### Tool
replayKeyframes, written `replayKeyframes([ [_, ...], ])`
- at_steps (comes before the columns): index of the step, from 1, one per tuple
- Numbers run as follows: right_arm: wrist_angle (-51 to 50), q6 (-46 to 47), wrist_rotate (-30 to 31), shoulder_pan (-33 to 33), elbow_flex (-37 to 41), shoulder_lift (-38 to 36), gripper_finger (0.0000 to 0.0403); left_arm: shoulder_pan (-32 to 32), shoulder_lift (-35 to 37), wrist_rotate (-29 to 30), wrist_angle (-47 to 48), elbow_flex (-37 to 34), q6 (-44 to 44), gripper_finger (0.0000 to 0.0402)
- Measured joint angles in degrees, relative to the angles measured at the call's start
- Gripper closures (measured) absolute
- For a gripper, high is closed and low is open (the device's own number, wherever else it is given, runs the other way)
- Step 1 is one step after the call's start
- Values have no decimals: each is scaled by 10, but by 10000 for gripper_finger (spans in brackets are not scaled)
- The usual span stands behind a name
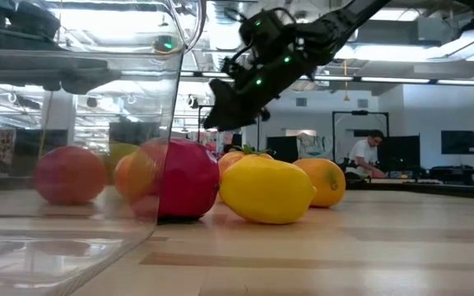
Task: Sort produce into baskets
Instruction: Put the top yellow lemon into the red bin
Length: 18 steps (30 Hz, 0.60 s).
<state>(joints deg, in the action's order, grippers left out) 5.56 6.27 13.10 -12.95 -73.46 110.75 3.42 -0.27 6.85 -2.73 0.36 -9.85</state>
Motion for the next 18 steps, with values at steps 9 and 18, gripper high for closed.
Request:
replayKeyframes([
  [9,-215,49,-56,-29,-131,77,121,0,0,0,0,0,0,54],
  [18,-285,38,-58,-32,-202,142,121,0,0,0,0,0,1,54],
])
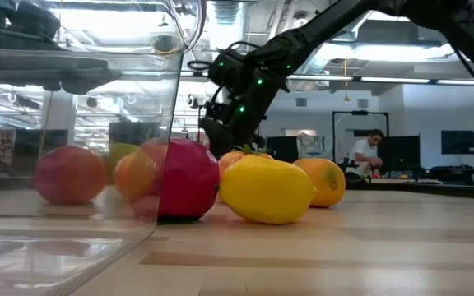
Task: Sort produce into baskets
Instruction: Put the top yellow lemon into the red bin
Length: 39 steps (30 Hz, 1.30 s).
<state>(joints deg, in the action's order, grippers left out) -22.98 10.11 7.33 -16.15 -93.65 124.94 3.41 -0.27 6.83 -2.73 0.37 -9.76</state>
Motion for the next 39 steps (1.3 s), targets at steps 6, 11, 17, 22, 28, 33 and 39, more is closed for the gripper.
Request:
replayKeyframes([
  [6,-17,0,1,-1,-8,9,122,0,0,0,0,0,1,54],
  [11,-43,0,3,-1,-9,8,141,0,0,0,0,0,1,54],
  [17,-61,0,3,-1,-9,7,189,0,0,0,0,0,1,54],
  [22,-66,0,2,-1,-8,4,203,0,0,0,0,0,1,54],
  [28,-75,0,-2,-1,-5,-16,198,0,0,0,0,0,1,54],
  [33,-62,-1,-2,-4,-6,-57,199,0,0,0,0,0,1,54],
  [39,26,-1,-1,-13,-6,-85,194,0,0,0,0,0,1,54],
])
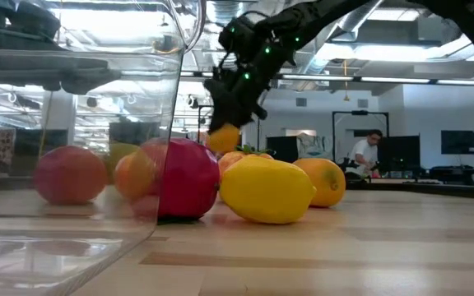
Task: Sort produce into baskets
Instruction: Put the top yellow lemon into the red bin
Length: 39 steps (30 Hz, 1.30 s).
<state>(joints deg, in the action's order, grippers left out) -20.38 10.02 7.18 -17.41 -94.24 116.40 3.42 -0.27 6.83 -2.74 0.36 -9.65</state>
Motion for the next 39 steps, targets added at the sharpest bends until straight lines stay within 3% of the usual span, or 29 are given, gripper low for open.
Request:
replayKeyframes([
  [9,162,0,0,-23,0,3,191,0,0,0,0,0,0,54],
  [21,297,1,2,-37,0,2,190,0,0,0,0,0,0,54],
  [39,362,37,-15,-45,-32,84,190,0,0,0,0,0,0,54],
])
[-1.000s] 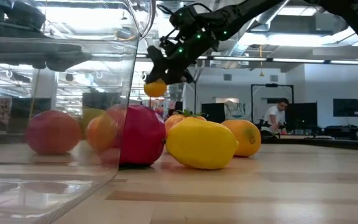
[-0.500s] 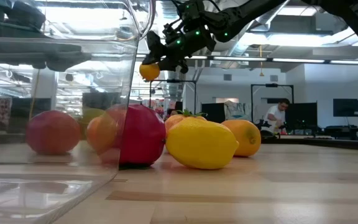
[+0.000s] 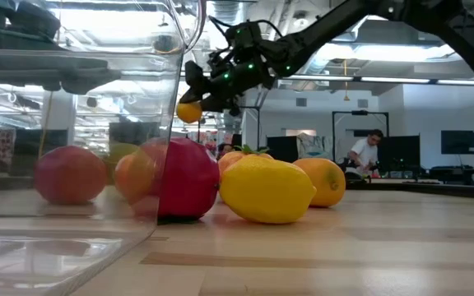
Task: Sort produce into baskets
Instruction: Put the top yellow lemon into the red bin, then put the middle left red tomato into the transparent bin
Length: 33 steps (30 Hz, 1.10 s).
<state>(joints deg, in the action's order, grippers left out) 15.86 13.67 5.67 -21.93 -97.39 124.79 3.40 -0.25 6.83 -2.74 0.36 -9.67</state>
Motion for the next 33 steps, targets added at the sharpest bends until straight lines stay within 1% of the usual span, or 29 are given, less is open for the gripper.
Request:
replayKeyframes([
  [20,-6,0,2,-4,-3,3,187,0,0,0,0,0,0,54],
  [28,-7,-1,3,-5,-3,3,137,0,0,0,0,0,0,54],
  [33,-8,-2,4,-9,-3,3,122,0,0,0,0,0,0,54],
])
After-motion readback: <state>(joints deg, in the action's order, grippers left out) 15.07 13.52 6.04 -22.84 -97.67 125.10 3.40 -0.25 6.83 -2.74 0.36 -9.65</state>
